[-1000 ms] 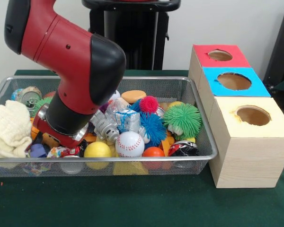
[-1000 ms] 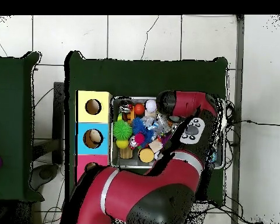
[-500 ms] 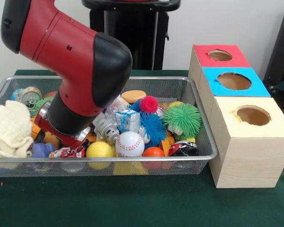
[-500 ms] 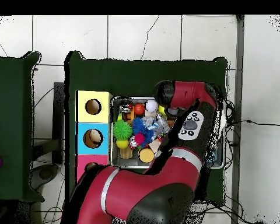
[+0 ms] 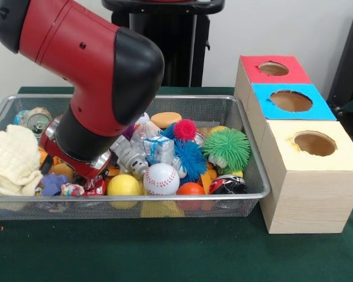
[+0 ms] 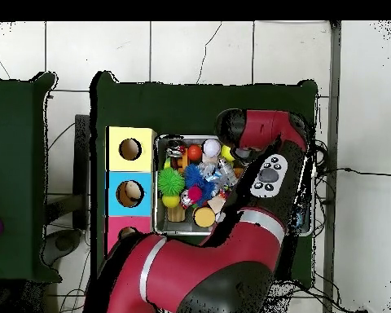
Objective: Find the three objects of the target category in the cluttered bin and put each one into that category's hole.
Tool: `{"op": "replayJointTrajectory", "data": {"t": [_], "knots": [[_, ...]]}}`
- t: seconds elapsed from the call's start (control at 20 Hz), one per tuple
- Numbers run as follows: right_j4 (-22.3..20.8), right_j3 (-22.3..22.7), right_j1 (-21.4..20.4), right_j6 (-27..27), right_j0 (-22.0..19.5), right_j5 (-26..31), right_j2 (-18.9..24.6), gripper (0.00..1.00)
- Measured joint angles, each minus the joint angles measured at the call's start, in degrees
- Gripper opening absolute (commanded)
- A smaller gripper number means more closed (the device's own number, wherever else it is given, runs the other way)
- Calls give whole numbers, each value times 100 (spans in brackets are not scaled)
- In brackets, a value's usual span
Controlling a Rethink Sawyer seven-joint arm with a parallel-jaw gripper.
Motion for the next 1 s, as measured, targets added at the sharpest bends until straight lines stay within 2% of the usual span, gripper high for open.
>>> {"op": "replayJointTrajectory", "data": {"t": [1.0], "knots": [[1, -309, -513, 1, -1, 2, 68, 100]]}}
